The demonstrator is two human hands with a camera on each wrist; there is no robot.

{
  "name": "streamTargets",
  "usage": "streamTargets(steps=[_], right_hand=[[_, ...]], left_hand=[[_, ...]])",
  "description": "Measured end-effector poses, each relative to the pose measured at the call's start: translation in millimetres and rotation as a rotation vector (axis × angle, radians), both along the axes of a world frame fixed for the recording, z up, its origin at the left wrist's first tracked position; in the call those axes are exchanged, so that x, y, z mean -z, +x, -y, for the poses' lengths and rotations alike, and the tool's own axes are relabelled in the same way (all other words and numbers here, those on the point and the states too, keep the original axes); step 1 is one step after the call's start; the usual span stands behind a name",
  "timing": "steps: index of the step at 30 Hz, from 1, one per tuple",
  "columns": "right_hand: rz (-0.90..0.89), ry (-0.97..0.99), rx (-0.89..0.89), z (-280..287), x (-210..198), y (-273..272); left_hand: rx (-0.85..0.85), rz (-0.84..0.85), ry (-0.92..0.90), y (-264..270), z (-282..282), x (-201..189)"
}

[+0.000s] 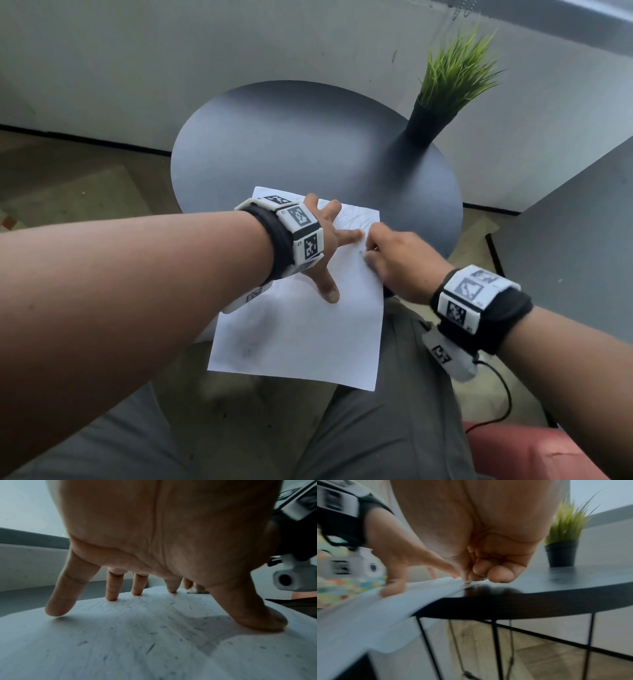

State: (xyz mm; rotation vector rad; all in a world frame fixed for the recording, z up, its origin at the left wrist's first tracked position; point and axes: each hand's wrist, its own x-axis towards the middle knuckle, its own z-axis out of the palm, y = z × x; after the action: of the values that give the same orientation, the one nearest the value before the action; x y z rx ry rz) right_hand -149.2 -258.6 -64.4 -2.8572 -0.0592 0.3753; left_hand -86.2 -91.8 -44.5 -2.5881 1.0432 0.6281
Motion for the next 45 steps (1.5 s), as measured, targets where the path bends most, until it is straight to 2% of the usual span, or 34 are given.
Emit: streamTargets(steps=[2, 4, 8, 9, 10, 13, 14, 15, 18, 19, 20, 23, 24, 29, 30, 33, 34, 36, 39, 40, 44, 45], right_hand=[[-0.030, 0.017, -0.171, -20, 1, -15], [-0.065, 0.045, -0.209, -18, -3, -14], [-0.002, -0.025, 0.097, 10, -6, 16], [0.011, -0.039, 0.122, 7, -4, 17], [0.019, -0.045, 0.093, -1, -2, 15], [-0.025, 0.034, -0.174, -33, 2, -4], [-0.044, 0.055, -0.196, -34, 0, -4], [-0.049, 0.052, -0.159, -28, -2, 2], [-0.007, 0.001, 0.115, -2, -5, 25], [0.014, -0.010, 0.147, -2, -4, 25], [0.033, -0.015, 0.112, -8, -2, 22], [-0.015, 0.060, -0.154, -30, 5, 2], [-0.048, 0.071, -0.166, -28, 2, 2], [0.027, -0.029, 0.174, 5, -3, 31], [0.035, -0.034, 0.145, 0, 0, 28], [-0.009, 0.021, -0.137, -28, 5, 5], [-0.032, 0.045, -0.181, -29, 2, 4], [-0.042, 0.019, -0.088, -14, -3, 15], [0.019, -0.046, 0.171, 10, -5, 30], [0.033, -0.059, 0.166, 7, -3, 28], [-0.013, -0.004, -0.177, -28, 3, -2], [-0.039, 0.016, -0.185, -26, 1, 0]], left_hand=[[0.010, 0.019, 0.007, 0, 0, 0], [0.010, 0.037, 0.010, 0, -1, 0], [-0.018, 0.031, -0.021, 0, -5, 5], [-0.019, 0.030, -0.027, 1, -7, 5], [-0.016, 0.031, -0.035, 0, -8, 5], [0.014, 0.056, -0.044, -1, -10, 4], [0.018, 0.063, -0.044, -1, -10, 5], [0.014, 0.060, -0.056, 0, -11, 6], [-0.014, 0.052, -0.068, 1, -13, 10], [-0.017, 0.049, -0.073, 1, -14, 11], [-0.016, 0.044, -0.085, 1, -14, 11], [-0.008, 0.042, -0.107, 2, -15, 12], [-0.009, 0.043, -0.104, 1, -15, 11], [-0.009, 0.052, -0.083, 1, -15, 11], [-0.009, 0.051, -0.087, 2, -15, 11], [-0.004, 0.043, -0.106, 3, -15, 13], [-0.003, 0.041, -0.099, 3, -15, 12], [-0.002, 0.043, -0.083, 2, -14, 11], [-0.009, 0.051, -0.070, 1, -13, 12], [-0.010, 0.050, -0.072, 1, -14, 12], [0.005, 0.049, -0.092, 2, -15, 11], [0.006, 0.045, -0.092, 1, -15, 11]])
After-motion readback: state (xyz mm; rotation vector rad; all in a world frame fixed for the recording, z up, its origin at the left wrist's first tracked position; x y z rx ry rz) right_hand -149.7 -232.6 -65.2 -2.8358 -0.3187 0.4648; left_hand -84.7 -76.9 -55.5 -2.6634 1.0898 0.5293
